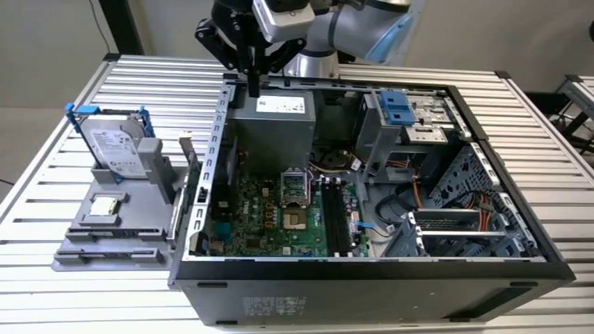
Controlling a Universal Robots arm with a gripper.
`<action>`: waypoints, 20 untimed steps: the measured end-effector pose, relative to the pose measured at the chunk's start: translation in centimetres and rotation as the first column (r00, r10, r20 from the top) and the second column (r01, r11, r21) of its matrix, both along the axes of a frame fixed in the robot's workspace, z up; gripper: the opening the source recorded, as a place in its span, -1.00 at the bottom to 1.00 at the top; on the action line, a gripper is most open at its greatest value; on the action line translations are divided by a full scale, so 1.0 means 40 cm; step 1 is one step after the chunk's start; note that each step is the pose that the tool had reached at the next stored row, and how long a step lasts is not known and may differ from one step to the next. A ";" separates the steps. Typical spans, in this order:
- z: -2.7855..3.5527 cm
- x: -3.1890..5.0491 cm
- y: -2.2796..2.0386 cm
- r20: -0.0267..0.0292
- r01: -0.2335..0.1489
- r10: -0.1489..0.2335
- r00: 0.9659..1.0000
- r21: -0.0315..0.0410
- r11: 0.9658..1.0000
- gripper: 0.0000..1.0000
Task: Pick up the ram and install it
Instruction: 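Reach for the ram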
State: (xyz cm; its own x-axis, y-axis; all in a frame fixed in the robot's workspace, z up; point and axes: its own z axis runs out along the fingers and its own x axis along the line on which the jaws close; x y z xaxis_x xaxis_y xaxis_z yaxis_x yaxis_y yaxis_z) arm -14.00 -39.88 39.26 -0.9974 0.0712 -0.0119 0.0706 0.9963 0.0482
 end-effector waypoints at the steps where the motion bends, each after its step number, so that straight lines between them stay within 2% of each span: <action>1: 0.000 -0.008 0.000 0.000 0.000 0.000 1.000 0.000 1.000 -1.00; 4: 0.000 -0.027 0.000 0.000 0.000 0.000 1.000 0.000 1.000 -1.00; 20: 0.000 -0.106 0.000 0.000 0.000 0.000 1.000 0.000 1.000 -1.00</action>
State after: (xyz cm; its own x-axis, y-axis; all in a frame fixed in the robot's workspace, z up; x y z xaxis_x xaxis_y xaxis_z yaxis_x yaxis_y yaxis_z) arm -18.23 -39.88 39.26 -0.9974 0.0711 -0.0119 0.0705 0.9963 0.0483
